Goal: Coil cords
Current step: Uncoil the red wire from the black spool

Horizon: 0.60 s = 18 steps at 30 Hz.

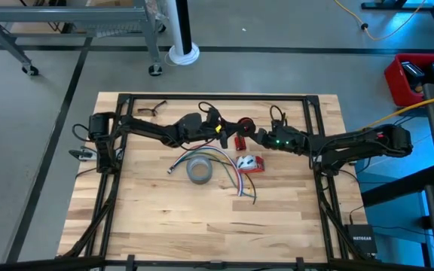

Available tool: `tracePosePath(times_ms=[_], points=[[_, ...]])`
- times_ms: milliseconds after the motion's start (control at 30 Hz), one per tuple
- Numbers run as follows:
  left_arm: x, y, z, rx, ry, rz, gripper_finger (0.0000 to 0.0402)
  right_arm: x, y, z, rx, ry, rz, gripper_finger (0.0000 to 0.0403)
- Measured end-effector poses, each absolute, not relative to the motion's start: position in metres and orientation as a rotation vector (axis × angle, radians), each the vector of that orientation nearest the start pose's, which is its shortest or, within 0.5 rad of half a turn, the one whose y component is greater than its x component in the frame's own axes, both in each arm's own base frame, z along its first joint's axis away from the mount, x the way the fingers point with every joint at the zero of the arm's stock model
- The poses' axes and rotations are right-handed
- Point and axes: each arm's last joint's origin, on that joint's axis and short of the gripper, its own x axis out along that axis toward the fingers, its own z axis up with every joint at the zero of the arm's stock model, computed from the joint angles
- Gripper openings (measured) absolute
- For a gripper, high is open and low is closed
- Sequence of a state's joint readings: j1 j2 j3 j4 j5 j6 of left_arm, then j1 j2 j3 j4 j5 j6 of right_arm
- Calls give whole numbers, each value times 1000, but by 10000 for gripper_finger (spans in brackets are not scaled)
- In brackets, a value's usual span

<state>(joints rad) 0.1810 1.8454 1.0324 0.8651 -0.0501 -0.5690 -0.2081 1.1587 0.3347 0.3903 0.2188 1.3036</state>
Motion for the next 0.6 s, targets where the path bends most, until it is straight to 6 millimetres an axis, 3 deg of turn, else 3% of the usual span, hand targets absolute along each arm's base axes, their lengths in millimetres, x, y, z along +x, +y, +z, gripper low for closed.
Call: tracePosePath(times_ms=[367, 600], points=[[393, 76, 224, -528, -98, 227, 0, 206, -50, 166, 1183, 124, -629, 156], [375, 91, 235, -502, 70, 266, 0, 204, -46, 174, 1134, 170, -506, 156]])
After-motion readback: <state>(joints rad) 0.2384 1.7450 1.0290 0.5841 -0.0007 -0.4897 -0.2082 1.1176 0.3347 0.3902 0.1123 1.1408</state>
